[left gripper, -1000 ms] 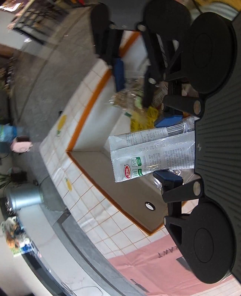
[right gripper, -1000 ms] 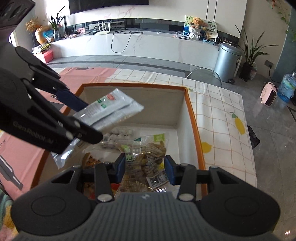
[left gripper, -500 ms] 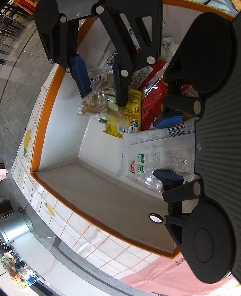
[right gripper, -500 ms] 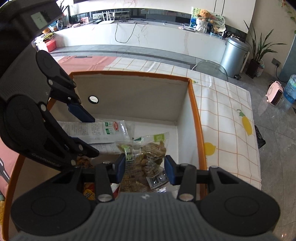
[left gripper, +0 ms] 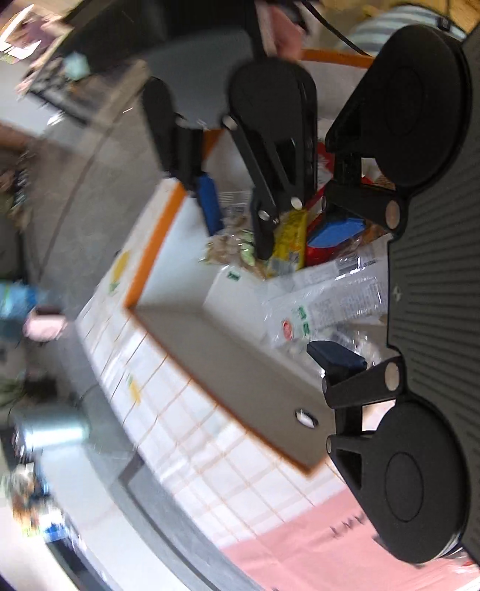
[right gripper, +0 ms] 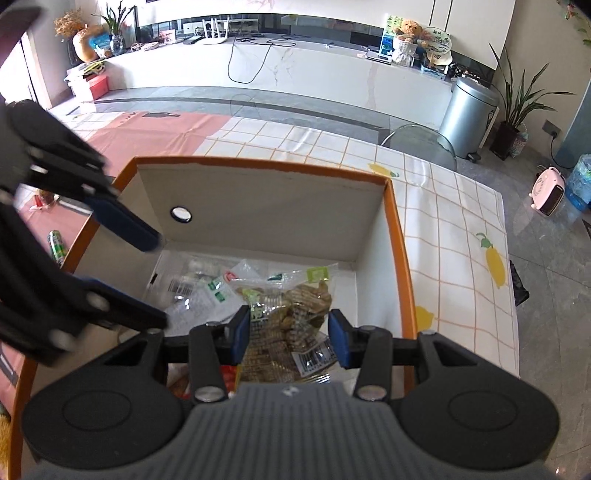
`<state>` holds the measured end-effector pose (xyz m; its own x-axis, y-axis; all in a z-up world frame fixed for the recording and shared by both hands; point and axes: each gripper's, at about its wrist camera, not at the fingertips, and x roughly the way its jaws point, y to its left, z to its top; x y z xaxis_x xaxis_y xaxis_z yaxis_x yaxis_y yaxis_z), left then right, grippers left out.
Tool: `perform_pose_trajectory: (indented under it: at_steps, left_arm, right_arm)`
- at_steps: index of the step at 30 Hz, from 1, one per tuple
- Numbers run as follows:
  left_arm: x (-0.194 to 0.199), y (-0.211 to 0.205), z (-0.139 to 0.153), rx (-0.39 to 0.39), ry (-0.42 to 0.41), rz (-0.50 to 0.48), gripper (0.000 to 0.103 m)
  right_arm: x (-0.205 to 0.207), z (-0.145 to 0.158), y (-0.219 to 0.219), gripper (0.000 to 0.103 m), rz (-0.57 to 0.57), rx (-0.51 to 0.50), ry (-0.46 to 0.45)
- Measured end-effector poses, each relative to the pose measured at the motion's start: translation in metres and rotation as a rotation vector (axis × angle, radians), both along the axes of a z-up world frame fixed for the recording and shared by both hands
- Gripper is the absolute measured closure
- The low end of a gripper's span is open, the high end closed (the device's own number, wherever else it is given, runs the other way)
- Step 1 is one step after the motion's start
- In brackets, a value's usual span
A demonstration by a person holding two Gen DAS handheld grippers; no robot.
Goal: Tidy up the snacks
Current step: 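Open both grippers to drop the nut bag and stick packets into the box, then move both grippers back over the green tube snack and candy pack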
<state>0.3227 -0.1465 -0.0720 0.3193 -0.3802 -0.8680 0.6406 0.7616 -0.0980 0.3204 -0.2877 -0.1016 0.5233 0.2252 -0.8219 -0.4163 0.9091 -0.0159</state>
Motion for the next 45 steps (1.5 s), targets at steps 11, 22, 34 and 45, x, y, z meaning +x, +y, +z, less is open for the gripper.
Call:
perform_pose_trajectory:
  at_steps: [11, 22, 34, 45]
  left_arm:
    - [-0.025, 0.079, 0.044, -0.051, -0.125, 0.234, 0.028]
    - [-0.051, 0.172, 0.034, -0.036, -0.061, 0.4, 0.028]
    - [-0.087, 0.256, 0.026, -0.032, -0.049, 0.526, 0.028]
    - [-0.127, 0.313, 0.013, -0.038, -0.045, 0.579, 0.028]
  right_arm:
    - [0.027, -0.023, 0.027, 0.06, -0.055, -0.101, 0.001]
    - [0.032, -0.034, 0.035, 0.057, -0.145, -0.129, 0.031]
    - [-0.026, 0.042, 0.073, 0.047, -0.21, -0.003, -0.087]
    - [-0.097, 0.06, 0.166, 0.047, -0.135, 0.228, -0.126]
